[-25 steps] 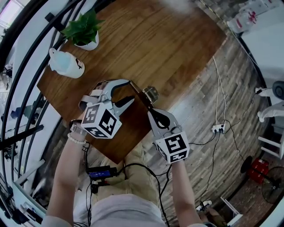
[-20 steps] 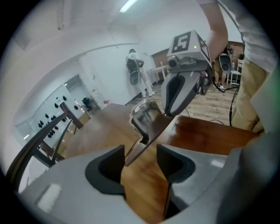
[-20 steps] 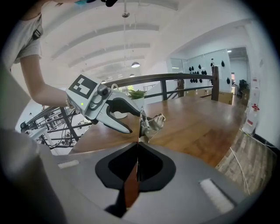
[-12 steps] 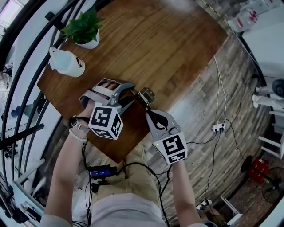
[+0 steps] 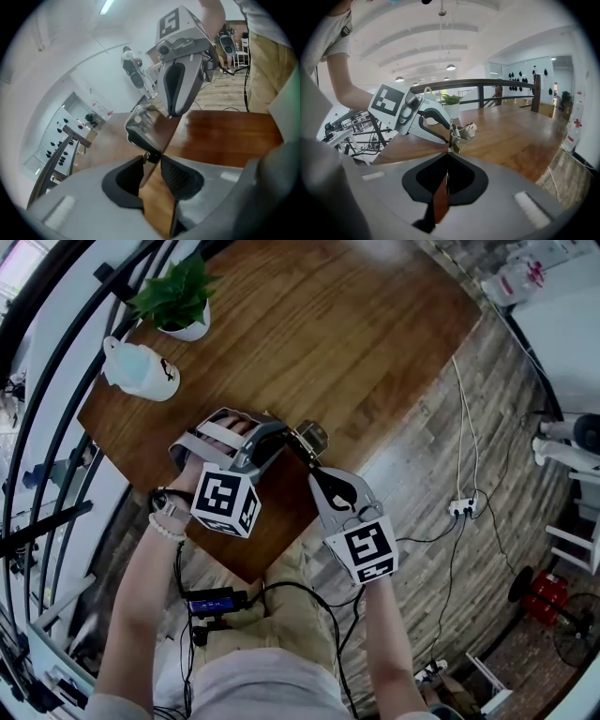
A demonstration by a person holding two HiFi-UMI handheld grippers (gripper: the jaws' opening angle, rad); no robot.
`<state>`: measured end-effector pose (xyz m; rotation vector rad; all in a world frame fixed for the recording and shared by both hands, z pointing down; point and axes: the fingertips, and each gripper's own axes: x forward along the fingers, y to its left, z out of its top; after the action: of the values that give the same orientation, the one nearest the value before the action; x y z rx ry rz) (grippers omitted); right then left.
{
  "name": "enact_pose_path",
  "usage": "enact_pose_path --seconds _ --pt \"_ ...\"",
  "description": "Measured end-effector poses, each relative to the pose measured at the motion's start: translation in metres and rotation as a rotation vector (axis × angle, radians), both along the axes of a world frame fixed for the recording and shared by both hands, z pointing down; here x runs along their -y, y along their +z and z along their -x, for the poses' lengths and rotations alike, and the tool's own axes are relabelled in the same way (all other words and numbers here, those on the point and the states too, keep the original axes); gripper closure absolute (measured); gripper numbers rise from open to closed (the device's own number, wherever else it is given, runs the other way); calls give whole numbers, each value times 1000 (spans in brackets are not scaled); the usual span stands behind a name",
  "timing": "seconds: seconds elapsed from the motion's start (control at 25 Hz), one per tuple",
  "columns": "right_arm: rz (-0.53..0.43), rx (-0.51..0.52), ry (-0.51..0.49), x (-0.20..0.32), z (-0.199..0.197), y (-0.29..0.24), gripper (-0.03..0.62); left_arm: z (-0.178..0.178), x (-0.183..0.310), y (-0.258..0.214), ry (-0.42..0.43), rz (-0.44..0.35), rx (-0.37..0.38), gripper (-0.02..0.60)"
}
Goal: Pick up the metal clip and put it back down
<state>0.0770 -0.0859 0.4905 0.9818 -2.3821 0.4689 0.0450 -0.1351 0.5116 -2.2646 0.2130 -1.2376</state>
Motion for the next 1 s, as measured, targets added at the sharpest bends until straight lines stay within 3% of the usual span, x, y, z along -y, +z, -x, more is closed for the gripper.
enact_pose_path --seconds 1.0 --pt "-50 -34 -117 -29 20 -51 565 26 -32 -53 -127 -37 -34 463"
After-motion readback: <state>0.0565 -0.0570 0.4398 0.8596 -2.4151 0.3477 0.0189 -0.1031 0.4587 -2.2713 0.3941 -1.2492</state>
